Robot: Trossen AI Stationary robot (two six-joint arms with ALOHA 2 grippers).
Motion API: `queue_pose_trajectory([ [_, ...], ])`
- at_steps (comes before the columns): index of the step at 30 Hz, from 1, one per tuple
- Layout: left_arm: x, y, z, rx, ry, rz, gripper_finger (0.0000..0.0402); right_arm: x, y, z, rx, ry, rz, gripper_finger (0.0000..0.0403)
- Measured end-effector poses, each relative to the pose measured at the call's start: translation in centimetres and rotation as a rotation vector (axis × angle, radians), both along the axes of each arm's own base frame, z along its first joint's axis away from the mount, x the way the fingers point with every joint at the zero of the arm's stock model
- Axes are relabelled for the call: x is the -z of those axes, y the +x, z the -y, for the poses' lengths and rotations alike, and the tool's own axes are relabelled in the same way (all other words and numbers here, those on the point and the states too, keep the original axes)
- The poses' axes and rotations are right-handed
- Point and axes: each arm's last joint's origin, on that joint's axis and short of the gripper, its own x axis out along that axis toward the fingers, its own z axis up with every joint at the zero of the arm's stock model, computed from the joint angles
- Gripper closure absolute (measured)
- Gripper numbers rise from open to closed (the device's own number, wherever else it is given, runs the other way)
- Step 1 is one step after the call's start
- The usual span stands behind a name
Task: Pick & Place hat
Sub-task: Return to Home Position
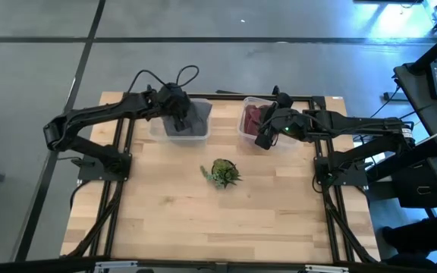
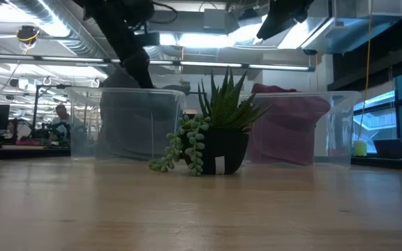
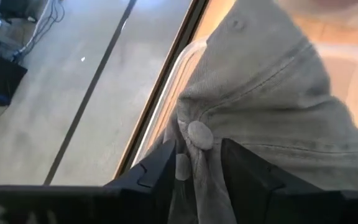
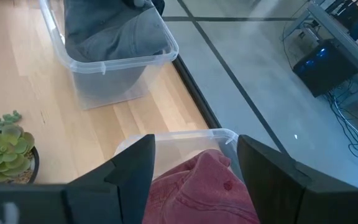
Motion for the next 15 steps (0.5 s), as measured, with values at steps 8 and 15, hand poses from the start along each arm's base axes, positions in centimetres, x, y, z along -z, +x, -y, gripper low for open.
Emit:
queue_pose_trajectory([
  [8,-2.4,-1.7,0.7,0.104,-0.061,0.157,0.0268,0.1,-0.1,0.0,0.0,0.001,-0.021,0.0176],
  [15,-5.6,-5.2,1.1,0.127,-0.125,0.384,0.0271,0.5,-2.4,-0.4,-0.018,0.115,0.018,0.0176],
])
